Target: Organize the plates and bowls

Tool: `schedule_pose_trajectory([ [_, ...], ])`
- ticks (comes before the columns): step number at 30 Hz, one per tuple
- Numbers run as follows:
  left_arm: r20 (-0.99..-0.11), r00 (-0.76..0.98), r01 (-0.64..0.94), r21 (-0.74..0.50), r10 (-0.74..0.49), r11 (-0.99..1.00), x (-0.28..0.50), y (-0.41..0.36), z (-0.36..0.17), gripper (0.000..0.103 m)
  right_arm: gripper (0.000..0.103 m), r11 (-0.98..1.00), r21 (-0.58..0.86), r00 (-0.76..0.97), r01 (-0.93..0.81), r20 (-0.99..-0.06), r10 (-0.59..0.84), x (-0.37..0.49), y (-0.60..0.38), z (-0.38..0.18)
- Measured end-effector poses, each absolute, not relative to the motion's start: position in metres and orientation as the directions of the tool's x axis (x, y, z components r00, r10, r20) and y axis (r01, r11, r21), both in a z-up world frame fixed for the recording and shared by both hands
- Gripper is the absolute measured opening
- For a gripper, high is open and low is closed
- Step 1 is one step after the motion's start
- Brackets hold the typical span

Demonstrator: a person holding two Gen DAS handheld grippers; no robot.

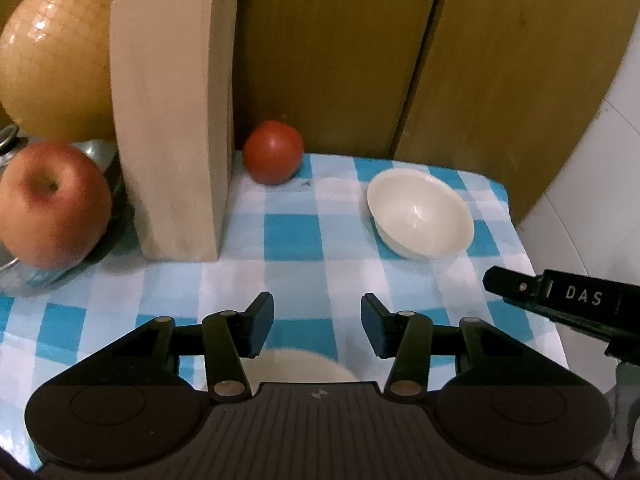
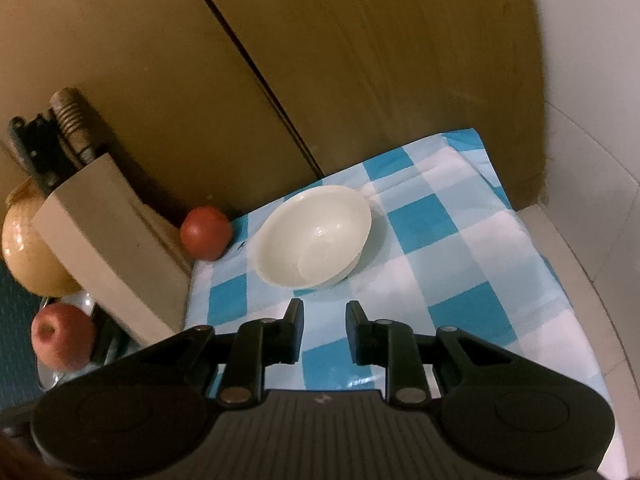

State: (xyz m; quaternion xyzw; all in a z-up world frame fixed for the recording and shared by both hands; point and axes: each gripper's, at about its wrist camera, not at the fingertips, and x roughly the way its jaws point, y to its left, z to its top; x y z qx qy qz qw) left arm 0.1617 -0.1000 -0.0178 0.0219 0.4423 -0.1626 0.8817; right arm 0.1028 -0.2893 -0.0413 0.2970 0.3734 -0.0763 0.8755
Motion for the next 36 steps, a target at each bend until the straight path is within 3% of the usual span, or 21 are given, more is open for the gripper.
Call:
schedule_pose_trajectory([
  [30,-0.817,0.518,0.323,-0.086,-0.252,0.943,0.238,-0.178,-0.062,0.058,0.029,0.756,0.514,0.714,0.405,-0.694,0.090,0.179,-0.332,-0.075],
  [36,-0.836,0.500,0.324,-0.063,-0.227,0.944,0.244,-0.189,-0.075,0.051,0.029,0.740,0.533,0.702,0.409,-0.703,0.118,0.187,-0.336,-0.086],
])
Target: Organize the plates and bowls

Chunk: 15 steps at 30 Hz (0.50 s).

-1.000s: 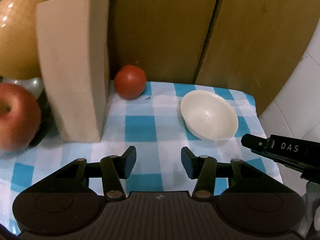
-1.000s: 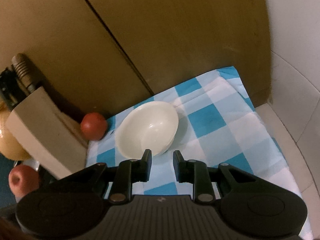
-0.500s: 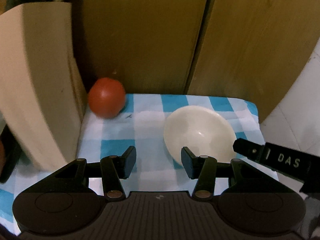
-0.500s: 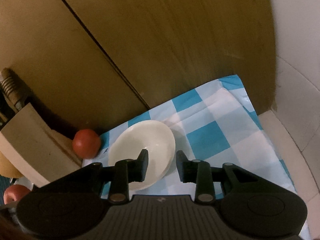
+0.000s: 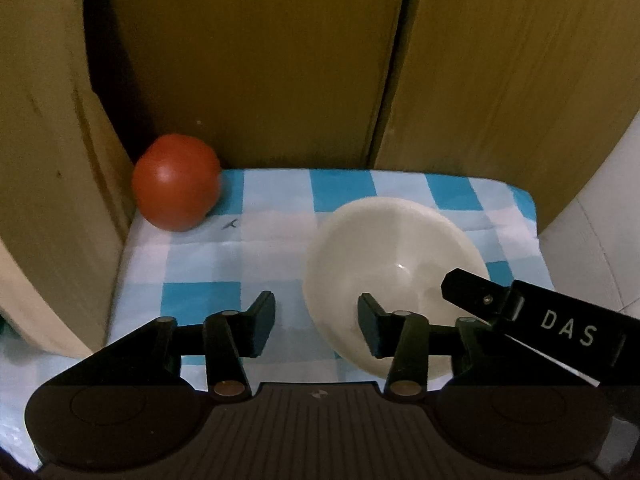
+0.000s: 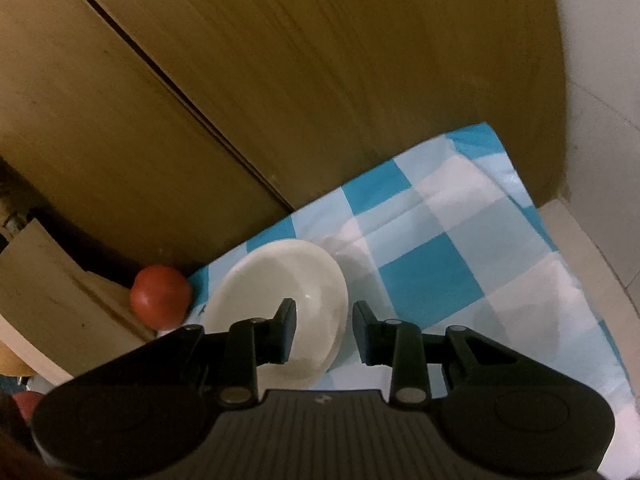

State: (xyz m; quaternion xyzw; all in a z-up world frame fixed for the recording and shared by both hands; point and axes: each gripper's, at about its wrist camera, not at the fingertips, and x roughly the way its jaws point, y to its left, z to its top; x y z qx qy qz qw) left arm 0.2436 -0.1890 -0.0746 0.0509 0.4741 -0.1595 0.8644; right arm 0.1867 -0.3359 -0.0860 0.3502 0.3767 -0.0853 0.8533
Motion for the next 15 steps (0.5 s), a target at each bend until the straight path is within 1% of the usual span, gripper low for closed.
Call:
schedule_pose_trajectory([
  [2,-0.842,0.487,0.327,-0.071,-0.232,0.942,0.244,-0.191,-0.079,0.048,0.029,0.735,0.539,0.694,0.412,-0.709,0.130,0.190,-0.336,-0.090],
  [7,-0.841,0.500,0.339,-0.031,-0.208,0.940,0.242,-0.192,-0.080,0.044,0.028,0.740,0.540,0.688,0.400,-0.710,0.147,0.194,-0.334,-0.091],
  [11,-0.844,0.507,0.343,0.010,-0.177,0.939,0.243,-0.195,-0.084,0.042,0.013,0.740,0.537,0.671,0.406,-0.725,0.158,0.197,-0.335,-0.096],
  [14,-0.847,0.506,0.350,0.029,-0.163,0.936,0.242,-0.197,-0.086,0.034,0.011,0.732,0.546,0.664,0.407,-0.727,0.173,0.197,-0.336,-0.100],
  [15,-0.848,0.503,0.354,0.026,-0.167,0.935,0.241,-0.197,-0.086,0.028,0.011,0.732,0.545,0.663,0.408,-0.728,0.173,0.197,-0.336,-0.100],
])
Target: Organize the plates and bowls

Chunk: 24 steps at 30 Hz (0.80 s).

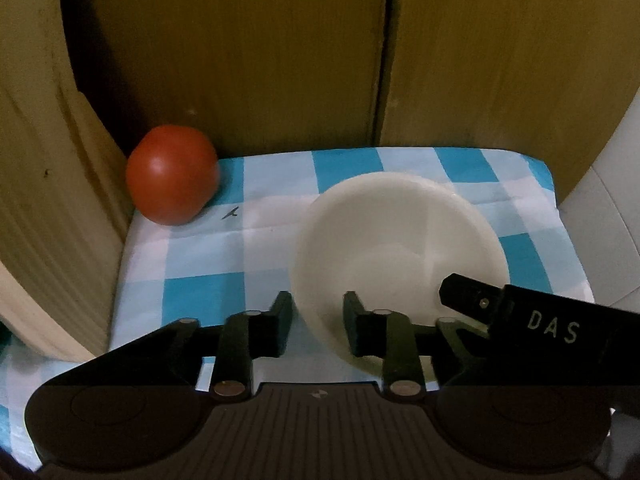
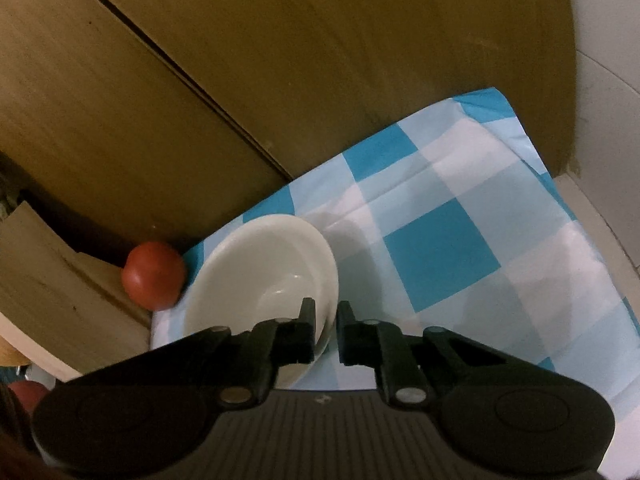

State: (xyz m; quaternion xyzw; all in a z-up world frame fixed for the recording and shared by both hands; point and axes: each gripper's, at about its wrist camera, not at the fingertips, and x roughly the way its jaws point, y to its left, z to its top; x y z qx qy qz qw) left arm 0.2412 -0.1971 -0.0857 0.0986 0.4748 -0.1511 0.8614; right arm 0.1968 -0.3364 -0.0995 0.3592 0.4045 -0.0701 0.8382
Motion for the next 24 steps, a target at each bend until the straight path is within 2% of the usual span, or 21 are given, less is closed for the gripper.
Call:
schedule_pose_trajectory([
  [24,-0.803,0.569,0.324,0.020,-0.178,0.946,0.191,-0.148,-0.038,0.027,0.011,0.804,0.516,0.693,0.295,-0.695,0.192,0.164,-0.287,-0.050],
])
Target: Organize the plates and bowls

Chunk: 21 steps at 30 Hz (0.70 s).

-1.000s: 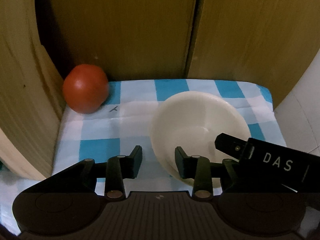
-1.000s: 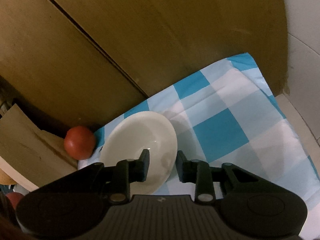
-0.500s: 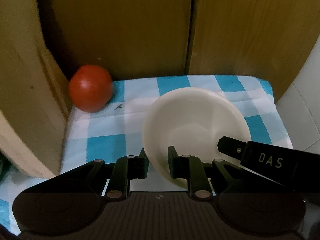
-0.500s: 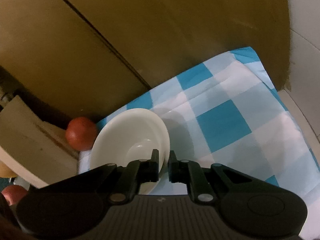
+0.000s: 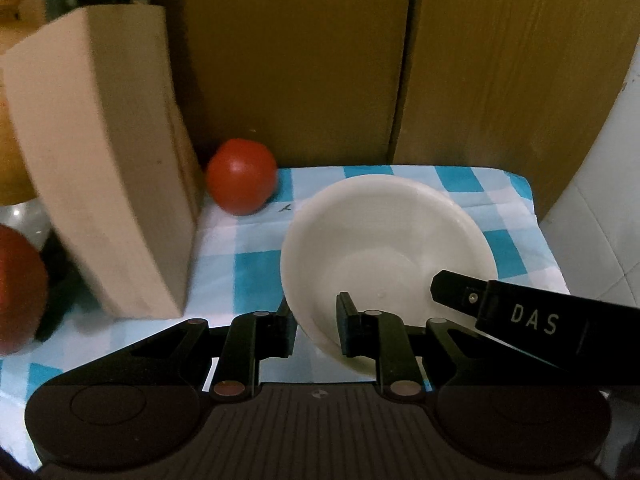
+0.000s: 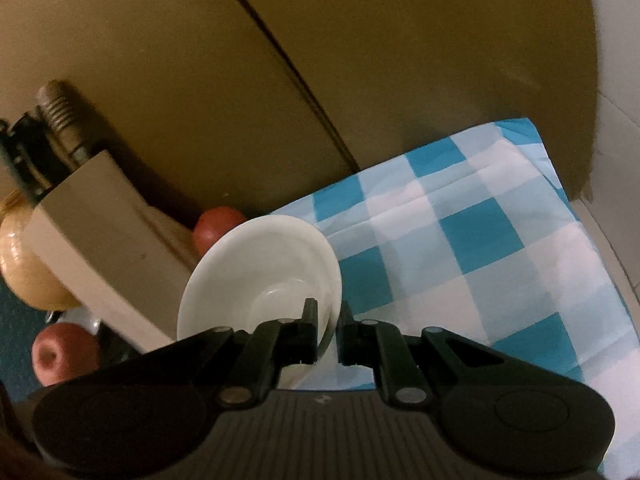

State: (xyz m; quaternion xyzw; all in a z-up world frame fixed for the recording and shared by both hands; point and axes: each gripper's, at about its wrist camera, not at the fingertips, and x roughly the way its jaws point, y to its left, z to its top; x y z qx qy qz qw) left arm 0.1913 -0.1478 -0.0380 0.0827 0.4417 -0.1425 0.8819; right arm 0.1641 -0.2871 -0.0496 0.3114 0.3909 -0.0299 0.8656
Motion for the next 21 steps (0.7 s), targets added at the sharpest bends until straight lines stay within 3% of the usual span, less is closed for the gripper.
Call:
schedule_pose_trajectory([
  [21,-0.781,0.597,0.280,-0.008,-0.181,0.960,0.146,-0.101,-0.018,0.032,0.011,0.841,0.503,0.698,0.199,-0.675,0.239,0.131,-0.234,-0.025],
])
